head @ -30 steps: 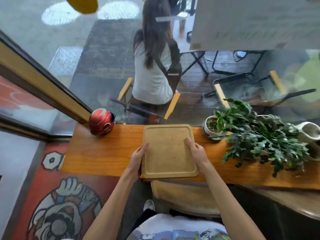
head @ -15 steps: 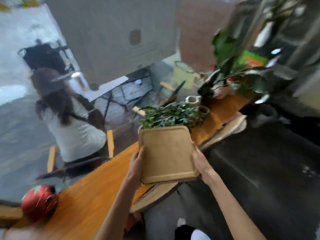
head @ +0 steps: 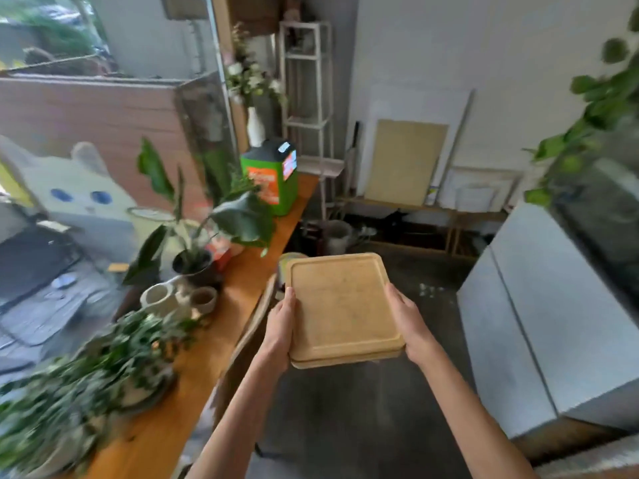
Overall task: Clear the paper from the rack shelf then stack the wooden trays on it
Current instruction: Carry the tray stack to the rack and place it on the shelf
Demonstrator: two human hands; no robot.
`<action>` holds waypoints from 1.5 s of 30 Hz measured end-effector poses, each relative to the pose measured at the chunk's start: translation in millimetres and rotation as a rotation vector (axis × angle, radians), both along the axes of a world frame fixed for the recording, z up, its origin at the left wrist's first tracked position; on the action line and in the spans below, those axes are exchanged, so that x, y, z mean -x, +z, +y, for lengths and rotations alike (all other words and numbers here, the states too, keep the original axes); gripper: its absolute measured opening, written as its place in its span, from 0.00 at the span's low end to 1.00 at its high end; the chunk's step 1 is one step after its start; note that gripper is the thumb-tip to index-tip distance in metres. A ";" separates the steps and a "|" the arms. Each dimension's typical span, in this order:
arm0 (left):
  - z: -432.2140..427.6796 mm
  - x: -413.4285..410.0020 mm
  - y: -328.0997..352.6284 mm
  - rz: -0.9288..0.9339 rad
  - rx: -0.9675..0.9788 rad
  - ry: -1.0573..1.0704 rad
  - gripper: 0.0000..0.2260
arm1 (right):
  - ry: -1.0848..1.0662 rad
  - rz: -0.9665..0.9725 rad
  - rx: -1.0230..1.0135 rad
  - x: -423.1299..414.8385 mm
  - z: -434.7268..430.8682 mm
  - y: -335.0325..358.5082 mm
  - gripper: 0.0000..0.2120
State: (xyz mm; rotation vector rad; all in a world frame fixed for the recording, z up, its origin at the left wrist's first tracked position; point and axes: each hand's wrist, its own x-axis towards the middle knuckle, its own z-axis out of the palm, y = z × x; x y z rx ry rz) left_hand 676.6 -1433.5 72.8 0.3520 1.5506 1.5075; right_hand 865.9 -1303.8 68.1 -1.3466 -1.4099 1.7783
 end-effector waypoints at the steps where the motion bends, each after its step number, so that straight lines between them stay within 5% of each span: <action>1: 31.7 -8.2 0.6 -0.009 0.005 -0.010 0.19 | -0.018 -0.011 -0.007 -9.9 28.0 0.3 0.27; 10: 264.7 -21.7 11.8 -0.018 0.073 -0.084 0.29 | -0.127 -0.027 0.013 -36.3 234.7 10.0 0.27; 28: 733.5 132.8 6.9 -0.103 0.116 -0.066 0.16 | -0.158 0.020 0.118 124.5 689.8 -0.2 0.22; 36: 927.7 195.1 -5.2 -0.026 0.131 0.140 0.28 | -0.040 -0.011 0.144 210.0 921.1 -16.7 0.24; 43: 1034.7 259.9 16.1 0.063 0.131 0.353 0.17 | 0.188 -0.036 0.165 317.3 1067.7 -14.0 0.29; 45: 1058.7 286.0 11.8 0.066 0.140 0.404 0.21 | 0.245 -0.031 0.165 351.8 1099.9 -15.5 0.27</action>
